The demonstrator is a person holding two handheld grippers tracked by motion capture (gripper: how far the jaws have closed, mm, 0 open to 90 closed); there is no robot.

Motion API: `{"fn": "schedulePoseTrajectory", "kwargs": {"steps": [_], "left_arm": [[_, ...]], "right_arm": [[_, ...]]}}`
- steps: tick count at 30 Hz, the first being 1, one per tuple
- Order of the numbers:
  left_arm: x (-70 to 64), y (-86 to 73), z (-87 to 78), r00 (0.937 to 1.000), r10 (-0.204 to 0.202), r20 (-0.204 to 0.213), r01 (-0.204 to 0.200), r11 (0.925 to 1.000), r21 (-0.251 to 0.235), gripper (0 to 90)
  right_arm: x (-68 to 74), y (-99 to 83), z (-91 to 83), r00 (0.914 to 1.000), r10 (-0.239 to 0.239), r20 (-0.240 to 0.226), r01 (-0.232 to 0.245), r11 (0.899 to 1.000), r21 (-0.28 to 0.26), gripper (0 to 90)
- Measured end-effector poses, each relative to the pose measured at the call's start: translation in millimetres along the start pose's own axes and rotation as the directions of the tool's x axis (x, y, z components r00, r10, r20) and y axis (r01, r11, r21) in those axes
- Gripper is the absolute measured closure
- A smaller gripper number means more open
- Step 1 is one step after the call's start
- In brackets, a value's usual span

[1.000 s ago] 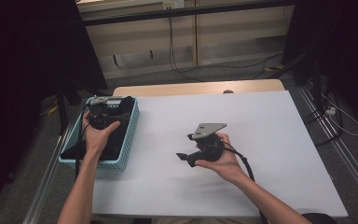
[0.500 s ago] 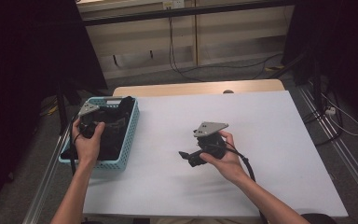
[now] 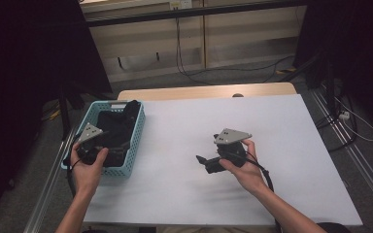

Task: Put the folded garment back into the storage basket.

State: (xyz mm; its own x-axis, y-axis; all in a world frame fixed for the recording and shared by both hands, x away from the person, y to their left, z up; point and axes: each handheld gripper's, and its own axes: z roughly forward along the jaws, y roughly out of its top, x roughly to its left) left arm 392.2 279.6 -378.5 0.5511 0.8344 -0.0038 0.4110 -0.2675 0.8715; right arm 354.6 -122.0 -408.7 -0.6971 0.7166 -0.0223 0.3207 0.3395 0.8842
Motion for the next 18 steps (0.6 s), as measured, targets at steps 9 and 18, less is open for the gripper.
{"fn": "schedulePoseTrajectory", "kwargs": {"steps": [9, 18], "left_arm": [[-19.2, -14.9, -22.8, 0.9995, 0.024, 0.022, -0.023, 0.9991, -0.035, 7.4], [-29.9, -33.0, -42.2, 0.9998, 0.012, 0.016, -0.011, 0.9989, -0.046, 7.4]], "right_arm": [[-1.2, -9.3, -14.2, 0.9998, -0.003, 0.021, 0.004, 1.000, -0.014, 7.9], [-2.1, -24.5, -31.7, 0.9992, 0.003, 0.041, -0.002, 1.000, -0.030, 7.9]]}}
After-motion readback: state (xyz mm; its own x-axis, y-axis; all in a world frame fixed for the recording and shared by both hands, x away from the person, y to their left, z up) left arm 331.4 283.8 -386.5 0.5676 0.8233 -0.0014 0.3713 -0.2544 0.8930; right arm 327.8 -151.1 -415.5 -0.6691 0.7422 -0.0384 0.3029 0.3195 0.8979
